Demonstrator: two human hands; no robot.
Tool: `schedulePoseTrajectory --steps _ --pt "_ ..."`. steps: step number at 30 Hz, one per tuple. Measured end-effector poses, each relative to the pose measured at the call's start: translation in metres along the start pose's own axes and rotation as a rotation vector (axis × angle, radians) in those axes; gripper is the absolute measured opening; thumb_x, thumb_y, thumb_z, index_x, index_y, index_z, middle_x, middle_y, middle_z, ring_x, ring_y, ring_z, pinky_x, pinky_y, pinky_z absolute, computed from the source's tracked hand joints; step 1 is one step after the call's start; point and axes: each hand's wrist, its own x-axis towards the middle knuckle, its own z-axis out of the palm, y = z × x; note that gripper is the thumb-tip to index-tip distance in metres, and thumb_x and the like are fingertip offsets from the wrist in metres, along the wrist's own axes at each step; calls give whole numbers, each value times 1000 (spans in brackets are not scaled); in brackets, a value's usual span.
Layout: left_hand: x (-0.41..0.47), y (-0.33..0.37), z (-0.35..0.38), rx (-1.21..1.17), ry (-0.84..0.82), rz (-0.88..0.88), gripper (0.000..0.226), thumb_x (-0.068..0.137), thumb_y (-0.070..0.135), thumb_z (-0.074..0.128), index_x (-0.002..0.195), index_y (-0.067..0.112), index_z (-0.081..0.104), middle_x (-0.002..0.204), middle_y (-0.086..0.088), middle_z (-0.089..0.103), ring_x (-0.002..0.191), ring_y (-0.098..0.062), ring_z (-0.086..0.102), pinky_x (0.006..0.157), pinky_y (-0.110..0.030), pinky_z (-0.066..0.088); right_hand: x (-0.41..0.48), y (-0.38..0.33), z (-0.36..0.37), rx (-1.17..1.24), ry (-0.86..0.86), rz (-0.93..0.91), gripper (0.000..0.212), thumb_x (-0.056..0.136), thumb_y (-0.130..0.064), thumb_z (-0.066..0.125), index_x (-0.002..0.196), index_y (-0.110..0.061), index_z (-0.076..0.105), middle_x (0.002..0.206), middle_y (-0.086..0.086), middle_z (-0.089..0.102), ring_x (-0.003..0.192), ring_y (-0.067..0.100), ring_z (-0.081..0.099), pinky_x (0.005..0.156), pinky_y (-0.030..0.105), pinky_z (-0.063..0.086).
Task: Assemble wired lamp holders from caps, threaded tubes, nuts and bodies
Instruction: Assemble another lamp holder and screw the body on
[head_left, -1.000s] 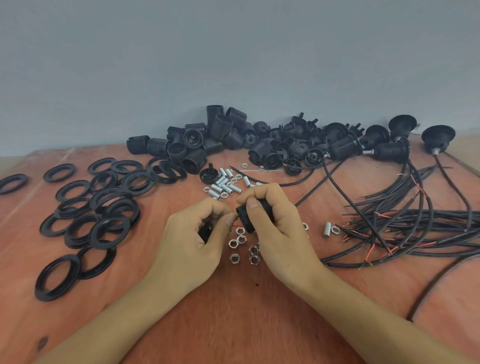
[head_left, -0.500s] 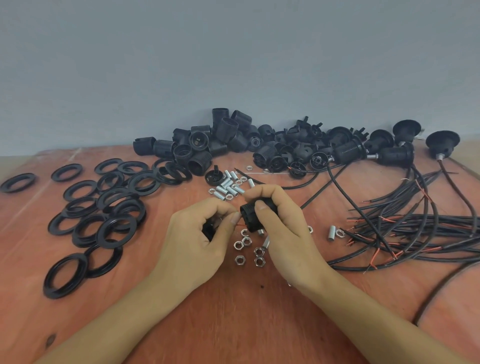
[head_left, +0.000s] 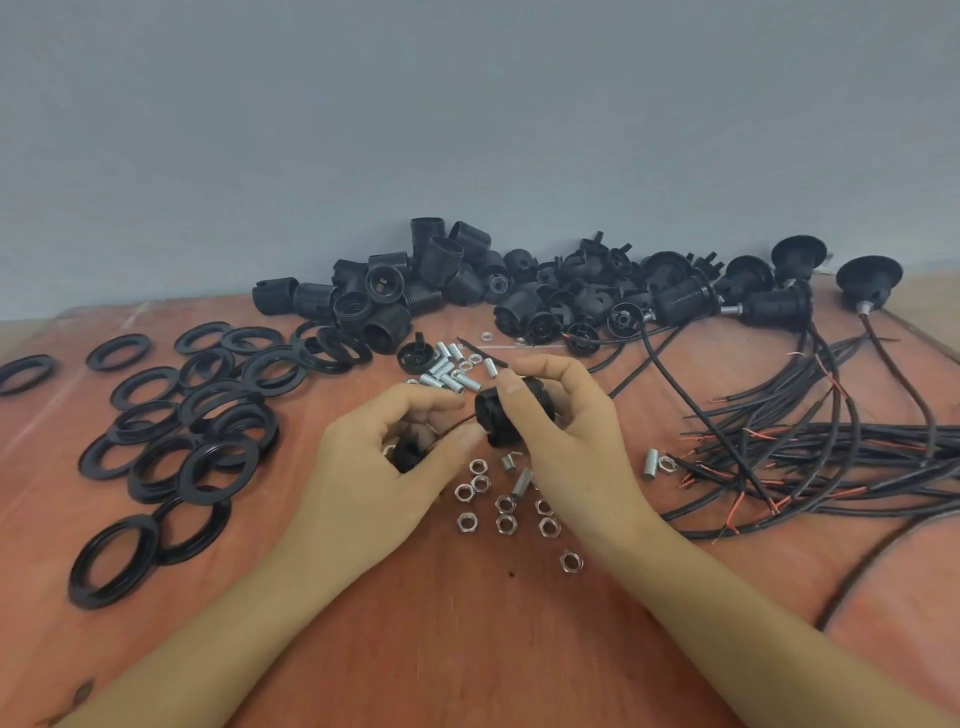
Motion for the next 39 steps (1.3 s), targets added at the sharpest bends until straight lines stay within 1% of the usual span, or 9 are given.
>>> schedulePoseTrajectory --steps 4,8,12,16,19,23,30,35,39 --pt "3 -6 -5 -109 -73 -101 47 56 46 83 100 43 68 92 15 71 78 -1 66 69 -27 52 7 2 -6 4 53 -27 5 93 -23 65 97 -21 68 83 -3 73 73 5 67 63 17 53" --pt "5 -7 -7 -60 -92 -85 48 70 26 86 110 46 68 94 12 73 93 0 66 86 -41 55 8 3 -6 -18 58 -59 9 97 -19 60 100 -21 68 88 -5 73 76 -1 67 65 12 51" --pt "2 -1 -6 -16 -132 -13 58 77 34 71 129 53 52 114 24 68 95 -4 69 84 -29 57 5 1 -7 -50 43 -67 21 98 -24 57 116 -20 68 99 -7 74 95 4 68 83 22 54" --pt "-2 1 -1 -9 -127 19 87 67 40 77 141 48 34 122 29 63 98 2 68 83 -13 52 -1 1 -4 -94 -27 -102 33 99 -20 55 132 -16 61 120 -6 69 113 1 61 101 26 48" --pt "-3 -2 0 12 -109 44 76 71 40 83 138 34 48 123 22 65 106 2 65 90 -15 50 -2 0 -3 -74 -32 -129 35 97 -16 59 132 -16 60 112 -9 71 107 1 64 94 22 51" --pt "-2 -5 1 -60 -135 11 53 78 33 71 130 32 57 112 25 69 97 6 65 83 -12 49 1 -1 -6 -82 19 -162 28 92 -21 67 120 -17 64 106 -7 73 103 8 67 92 35 55" --pt "-1 -2 0 -41 -180 21 36 84 43 65 117 55 56 95 3 73 77 -1 61 70 -18 53 -3 -4 -5 -129 -12 -263 28 91 -24 65 117 -16 68 107 -7 72 103 13 67 90 39 55" --pt "-3 2 3 -41 -183 62 44 86 43 60 127 49 46 101 41 62 97 15 59 81 -3 43 -4 -7 -5 -151 -38 -329 28 92 -21 62 120 -18 66 111 -4 70 107 12 65 93 33 53" --pt "-4 4 3 -26 -186 99 47 85 46 57 130 45 43 109 45 58 106 17 56 84 -2 41 -3 -7 -6 -163 -54 -336 29 93 -21 62 121 -17 66 113 -4 69 110 11 64 94 31 52"
